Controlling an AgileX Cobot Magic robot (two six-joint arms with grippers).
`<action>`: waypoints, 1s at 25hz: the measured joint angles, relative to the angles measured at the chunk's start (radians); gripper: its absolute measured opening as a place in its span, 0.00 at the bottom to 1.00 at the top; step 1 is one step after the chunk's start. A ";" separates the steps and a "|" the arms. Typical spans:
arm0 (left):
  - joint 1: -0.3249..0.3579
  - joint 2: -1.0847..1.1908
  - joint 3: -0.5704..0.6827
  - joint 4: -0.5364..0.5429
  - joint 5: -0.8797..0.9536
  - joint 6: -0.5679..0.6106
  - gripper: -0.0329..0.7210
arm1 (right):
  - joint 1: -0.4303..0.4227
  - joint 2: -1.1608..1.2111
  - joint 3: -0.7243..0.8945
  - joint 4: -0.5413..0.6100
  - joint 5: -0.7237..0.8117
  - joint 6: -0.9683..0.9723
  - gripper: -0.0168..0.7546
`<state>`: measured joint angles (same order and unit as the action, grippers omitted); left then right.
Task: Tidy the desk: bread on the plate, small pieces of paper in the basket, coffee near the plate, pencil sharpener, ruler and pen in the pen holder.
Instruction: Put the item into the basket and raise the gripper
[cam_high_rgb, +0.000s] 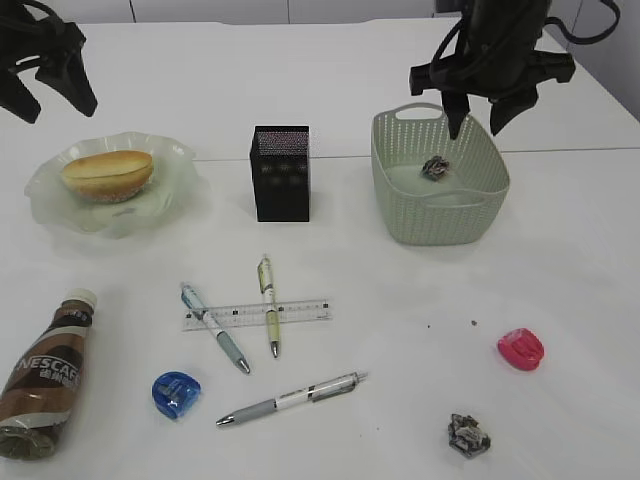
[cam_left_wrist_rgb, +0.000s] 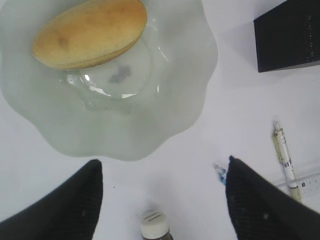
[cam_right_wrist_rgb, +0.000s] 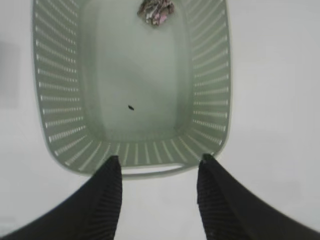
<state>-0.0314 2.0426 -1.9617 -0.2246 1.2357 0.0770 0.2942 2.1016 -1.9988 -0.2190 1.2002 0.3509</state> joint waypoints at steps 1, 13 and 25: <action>0.000 0.000 0.000 0.000 0.000 0.000 0.79 | 0.000 0.000 -0.002 0.013 0.015 -0.009 0.49; 0.000 -0.035 0.000 -0.026 0.000 -0.010 0.79 | 0.004 -0.028 0.029 0.235 0.035 -0.109 0.48; 0.000 -0.271 0.034 -0.034 0.008 -0.034 0.79 | 0.171 -0.359 0.455 0.241 0.035 -0.063 0.48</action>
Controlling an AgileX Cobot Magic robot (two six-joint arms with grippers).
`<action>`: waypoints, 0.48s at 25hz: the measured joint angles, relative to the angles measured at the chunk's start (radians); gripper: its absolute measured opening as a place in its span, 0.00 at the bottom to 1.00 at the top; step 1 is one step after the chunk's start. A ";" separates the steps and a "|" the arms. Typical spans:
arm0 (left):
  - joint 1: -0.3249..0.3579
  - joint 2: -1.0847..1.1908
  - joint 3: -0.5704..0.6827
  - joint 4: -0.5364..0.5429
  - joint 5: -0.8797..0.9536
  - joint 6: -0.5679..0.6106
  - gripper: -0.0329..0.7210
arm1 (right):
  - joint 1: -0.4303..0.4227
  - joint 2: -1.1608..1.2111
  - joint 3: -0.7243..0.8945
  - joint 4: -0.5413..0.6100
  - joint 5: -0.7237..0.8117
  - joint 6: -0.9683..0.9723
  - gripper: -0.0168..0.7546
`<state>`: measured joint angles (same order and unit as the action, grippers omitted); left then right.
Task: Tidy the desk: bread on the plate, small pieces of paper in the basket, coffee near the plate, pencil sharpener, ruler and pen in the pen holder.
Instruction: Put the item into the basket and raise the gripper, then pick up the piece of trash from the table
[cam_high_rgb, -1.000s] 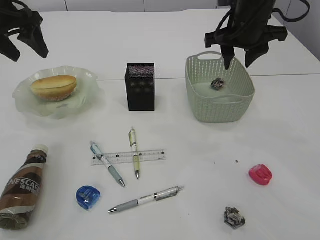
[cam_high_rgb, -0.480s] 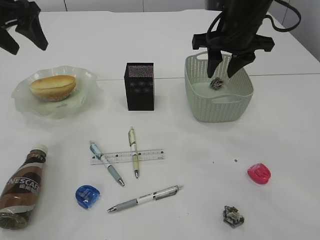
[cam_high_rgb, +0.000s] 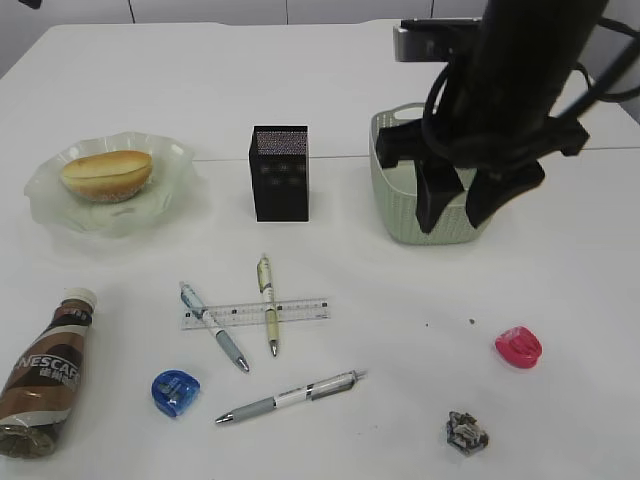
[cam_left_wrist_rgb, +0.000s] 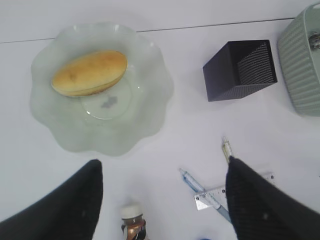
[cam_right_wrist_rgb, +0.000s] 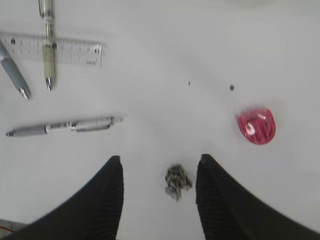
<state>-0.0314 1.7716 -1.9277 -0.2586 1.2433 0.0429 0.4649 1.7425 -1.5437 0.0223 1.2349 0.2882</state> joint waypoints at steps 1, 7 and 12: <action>0.000 -0.028 0.023 0.000 0.000 -0.002 0.79 | 0.014 -0.030 0.036 -0.002 0.000 0.004 0.48; 0.000 -0.197 0.234 -0.001 0.002 -0.019 0.79 | 0.066 -0.192 0.281 -0.015 0.000 0.011 0.48; 0.000 -0.363 0.436 0.003 0.006 -0.030 0.79 | 0.074 -0.316 0.446 -0.022 -0.038 0.007 0.48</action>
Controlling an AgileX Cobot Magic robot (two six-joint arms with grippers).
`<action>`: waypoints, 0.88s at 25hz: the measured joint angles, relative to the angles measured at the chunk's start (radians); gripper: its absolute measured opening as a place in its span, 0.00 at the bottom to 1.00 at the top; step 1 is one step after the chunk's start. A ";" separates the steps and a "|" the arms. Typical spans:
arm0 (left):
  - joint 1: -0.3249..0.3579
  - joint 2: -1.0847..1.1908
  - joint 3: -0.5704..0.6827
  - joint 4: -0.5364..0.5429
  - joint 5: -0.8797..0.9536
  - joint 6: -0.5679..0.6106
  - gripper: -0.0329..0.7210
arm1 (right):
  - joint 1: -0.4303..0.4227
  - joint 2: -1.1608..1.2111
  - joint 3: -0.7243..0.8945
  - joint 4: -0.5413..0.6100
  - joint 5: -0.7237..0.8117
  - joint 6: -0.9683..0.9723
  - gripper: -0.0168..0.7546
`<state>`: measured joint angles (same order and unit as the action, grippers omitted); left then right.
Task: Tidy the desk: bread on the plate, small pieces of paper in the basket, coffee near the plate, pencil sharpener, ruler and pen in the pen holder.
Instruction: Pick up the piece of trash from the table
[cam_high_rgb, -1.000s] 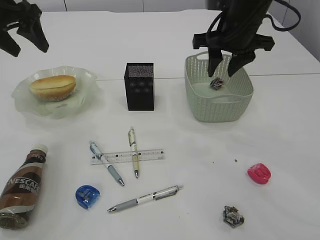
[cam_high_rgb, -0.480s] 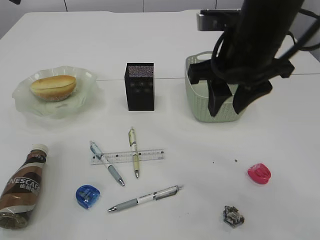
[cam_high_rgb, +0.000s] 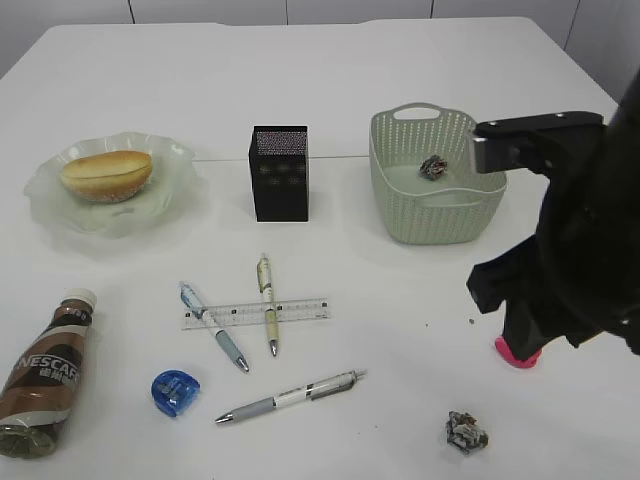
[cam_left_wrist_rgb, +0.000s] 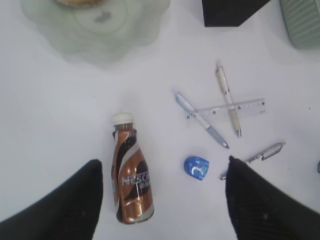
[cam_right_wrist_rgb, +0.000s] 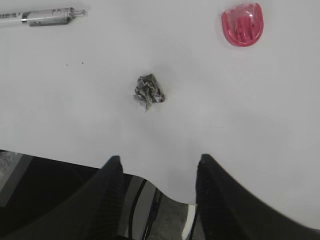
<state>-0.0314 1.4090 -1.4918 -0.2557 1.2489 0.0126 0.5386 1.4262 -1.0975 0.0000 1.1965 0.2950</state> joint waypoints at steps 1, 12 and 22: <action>0.000 -0.026 0.030 0.000 0.000 0.000 0.79 | 0.000 -0.014 0.028 -0.006 -0.021 -0.002 0.48; 0.000 -0.225 0.178 -0.006 0.005 -0.032 0.79 | 0.000 0.061 0.116 0.000 -0.237 -0.060 0.48; 0.000 -0.284 0.178 -0.012 0.007 -0.060 0.79 | 0.000 0.262 0.116 0.018 -0.302 -0.069 0.46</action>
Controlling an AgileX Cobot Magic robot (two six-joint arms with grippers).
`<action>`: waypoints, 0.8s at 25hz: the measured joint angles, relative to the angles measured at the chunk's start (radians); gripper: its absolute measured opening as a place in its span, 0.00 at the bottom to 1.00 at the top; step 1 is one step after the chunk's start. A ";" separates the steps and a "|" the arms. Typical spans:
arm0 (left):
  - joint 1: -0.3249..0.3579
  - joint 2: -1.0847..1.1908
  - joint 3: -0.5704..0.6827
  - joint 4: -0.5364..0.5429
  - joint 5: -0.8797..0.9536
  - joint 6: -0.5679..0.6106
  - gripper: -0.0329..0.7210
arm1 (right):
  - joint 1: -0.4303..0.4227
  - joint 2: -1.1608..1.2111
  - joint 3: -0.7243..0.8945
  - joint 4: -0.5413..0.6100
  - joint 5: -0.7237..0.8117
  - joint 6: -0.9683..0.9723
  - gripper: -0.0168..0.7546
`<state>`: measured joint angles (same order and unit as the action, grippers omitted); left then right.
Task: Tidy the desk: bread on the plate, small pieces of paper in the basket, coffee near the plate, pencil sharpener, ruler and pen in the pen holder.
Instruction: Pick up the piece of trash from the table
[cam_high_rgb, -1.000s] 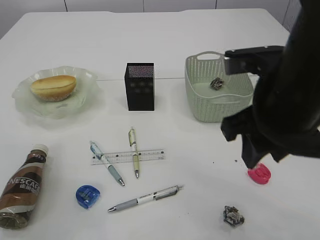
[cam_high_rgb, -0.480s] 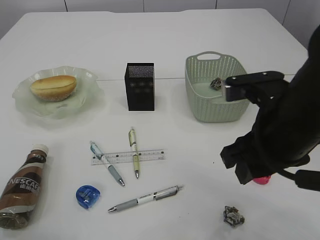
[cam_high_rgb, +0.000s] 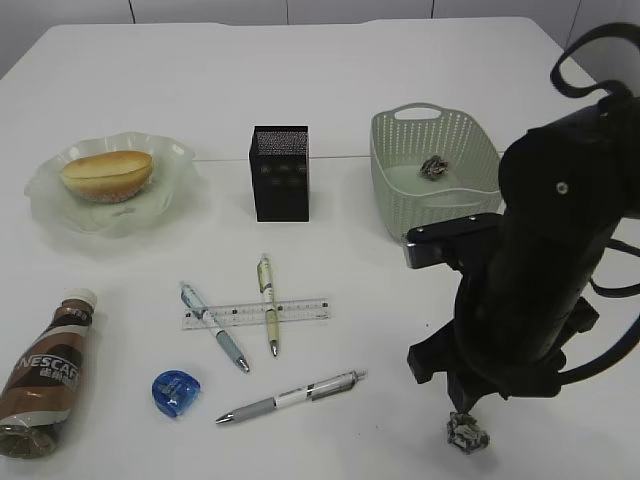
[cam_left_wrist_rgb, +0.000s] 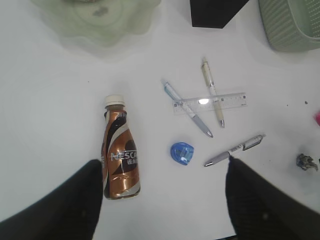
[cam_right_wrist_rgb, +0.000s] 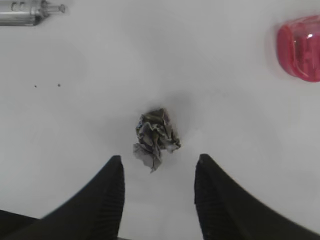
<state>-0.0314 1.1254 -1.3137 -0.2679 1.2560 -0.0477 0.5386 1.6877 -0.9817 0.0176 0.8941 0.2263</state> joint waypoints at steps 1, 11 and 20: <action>0.000 0.000 0.002 0.000 0.000 0.000 0.79 | 0.000 0.015 0.000 0.003 -0.005 0.000 0.46; 0.000 0.000 0.002 0.000 0.000 0.000 0.79 | 0.000 0.064 0.043 0.048 -0.082 -0.011 0.45; 0.000 0.000 0.002 0.000 0.000 0.000 0.79 | 0.000 0.126 0.047 0.048 -0.111 -0.013 0.45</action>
<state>-0.0314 1.1254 -1.3121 -0.2679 1.2560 -0.0480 0.5386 1.8136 -0.9349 0.0655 0.7827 0.2131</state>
